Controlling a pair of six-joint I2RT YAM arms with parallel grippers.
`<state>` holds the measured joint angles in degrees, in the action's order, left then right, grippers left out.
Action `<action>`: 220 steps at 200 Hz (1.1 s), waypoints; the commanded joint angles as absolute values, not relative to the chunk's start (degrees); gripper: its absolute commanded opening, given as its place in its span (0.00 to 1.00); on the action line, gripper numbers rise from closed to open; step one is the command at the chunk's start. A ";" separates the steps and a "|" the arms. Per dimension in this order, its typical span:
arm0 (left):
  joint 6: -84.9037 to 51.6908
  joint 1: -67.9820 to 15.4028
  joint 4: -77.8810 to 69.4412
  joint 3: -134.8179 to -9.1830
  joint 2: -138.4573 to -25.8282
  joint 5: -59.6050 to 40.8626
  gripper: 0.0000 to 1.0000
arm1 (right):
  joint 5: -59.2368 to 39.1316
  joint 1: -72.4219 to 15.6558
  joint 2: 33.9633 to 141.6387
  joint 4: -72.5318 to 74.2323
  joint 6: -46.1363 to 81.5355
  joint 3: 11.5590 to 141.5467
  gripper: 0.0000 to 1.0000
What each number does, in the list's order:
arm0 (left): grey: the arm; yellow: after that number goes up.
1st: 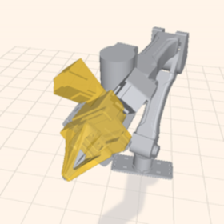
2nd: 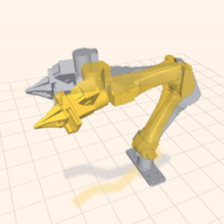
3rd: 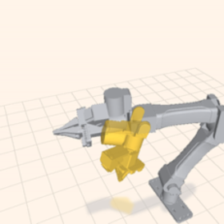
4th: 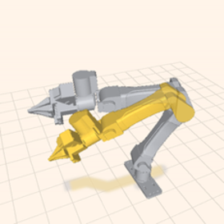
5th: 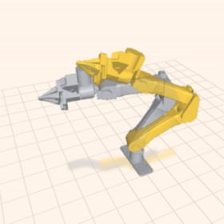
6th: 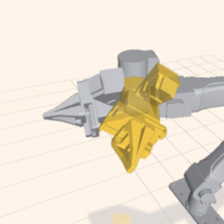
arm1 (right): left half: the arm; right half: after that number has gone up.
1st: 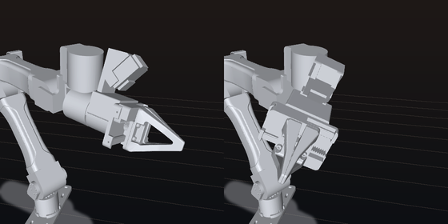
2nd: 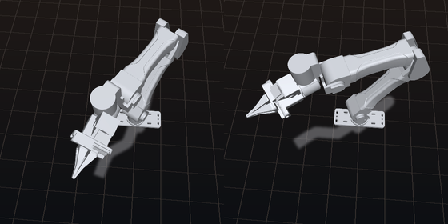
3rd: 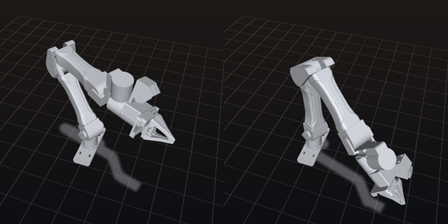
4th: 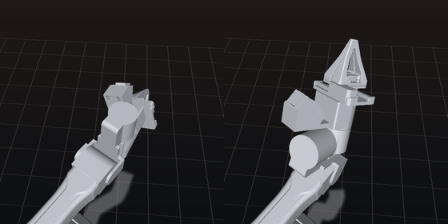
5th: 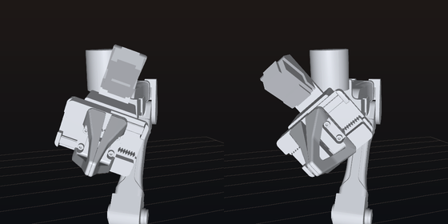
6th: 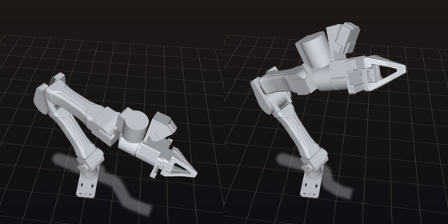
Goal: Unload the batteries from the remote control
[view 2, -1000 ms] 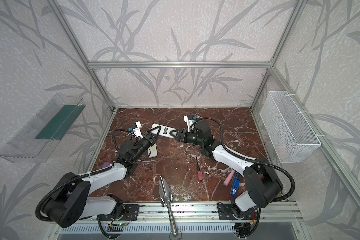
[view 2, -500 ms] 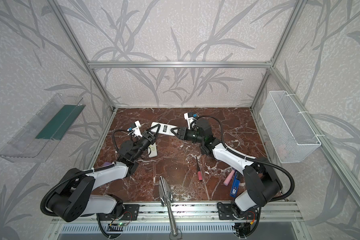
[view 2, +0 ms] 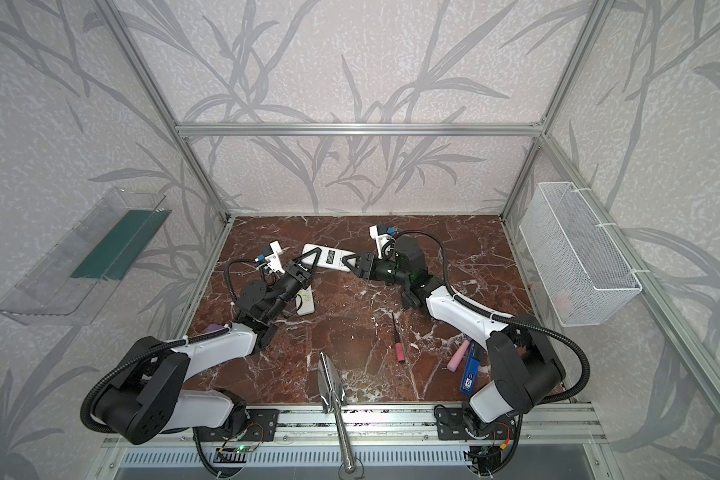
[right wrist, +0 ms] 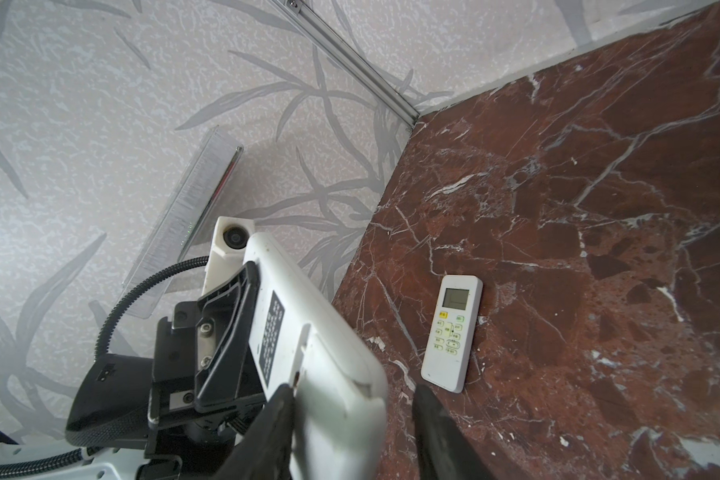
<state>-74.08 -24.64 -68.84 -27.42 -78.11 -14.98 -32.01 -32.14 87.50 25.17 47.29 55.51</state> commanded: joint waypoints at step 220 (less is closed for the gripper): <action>-72.60 -24.76 -70.96 -29.70 -78.43 -14.25 0.00 | -29.29 -31.47 85.48 20.15 44.70 55.67 0.23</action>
<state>-72.60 -24.69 -67.59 -27.42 -78.61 -14.44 -29.98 -31.64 86.17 21.85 45.84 55.51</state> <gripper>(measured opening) 0.161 0.250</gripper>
